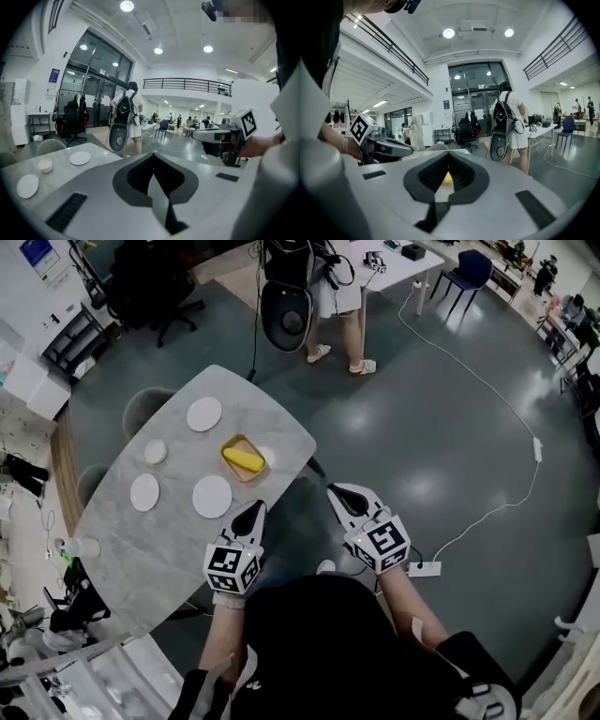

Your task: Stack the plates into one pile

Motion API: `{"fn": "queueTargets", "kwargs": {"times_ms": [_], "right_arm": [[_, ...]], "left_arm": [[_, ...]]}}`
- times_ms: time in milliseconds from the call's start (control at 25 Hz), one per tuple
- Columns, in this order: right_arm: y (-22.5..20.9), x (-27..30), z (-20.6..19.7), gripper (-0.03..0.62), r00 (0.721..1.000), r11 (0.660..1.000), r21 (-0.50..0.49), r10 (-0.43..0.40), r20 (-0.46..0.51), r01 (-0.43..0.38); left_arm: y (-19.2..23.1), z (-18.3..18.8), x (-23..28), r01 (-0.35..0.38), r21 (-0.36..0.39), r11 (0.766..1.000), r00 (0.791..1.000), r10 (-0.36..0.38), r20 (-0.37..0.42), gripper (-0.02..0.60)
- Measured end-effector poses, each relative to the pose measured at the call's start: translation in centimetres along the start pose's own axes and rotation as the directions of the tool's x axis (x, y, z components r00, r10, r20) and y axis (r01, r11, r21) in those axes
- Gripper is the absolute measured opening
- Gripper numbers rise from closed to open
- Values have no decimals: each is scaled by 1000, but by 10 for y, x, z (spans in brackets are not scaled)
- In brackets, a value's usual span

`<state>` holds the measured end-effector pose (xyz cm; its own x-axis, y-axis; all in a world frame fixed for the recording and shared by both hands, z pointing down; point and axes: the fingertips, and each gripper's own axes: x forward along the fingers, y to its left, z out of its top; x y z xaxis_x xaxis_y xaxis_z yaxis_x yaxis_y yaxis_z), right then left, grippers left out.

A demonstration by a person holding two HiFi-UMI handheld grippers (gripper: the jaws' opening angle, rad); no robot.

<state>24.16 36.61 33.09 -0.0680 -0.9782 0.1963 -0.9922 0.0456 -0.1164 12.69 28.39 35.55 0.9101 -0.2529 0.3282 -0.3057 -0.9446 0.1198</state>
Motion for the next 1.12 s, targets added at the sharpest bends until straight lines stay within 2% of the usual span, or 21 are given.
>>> {"fn": "queueTargets", "kwargs": {"times_ms": [320,680,920,1120], "right_arm": [[-20,55,-5,17,998,999,23,38,-47,-37],[-37,178,25,17,985,992,-14,126,-115,-129],[-34,259,36,17,970,981,-34,183,-157,-191],[-26,314,30,17,952,971,-27,226,-206,-237]], "left_arm": [[59,-9,22,-75,-91,993,997,73,-25,8],[168,17,57,-154,-166,974,988,156,-2,9],[238,11,62,-216,-224,950,976,216,-27,9],[281,-6,52,-279,-298,913,960,275,-59,8]]}}
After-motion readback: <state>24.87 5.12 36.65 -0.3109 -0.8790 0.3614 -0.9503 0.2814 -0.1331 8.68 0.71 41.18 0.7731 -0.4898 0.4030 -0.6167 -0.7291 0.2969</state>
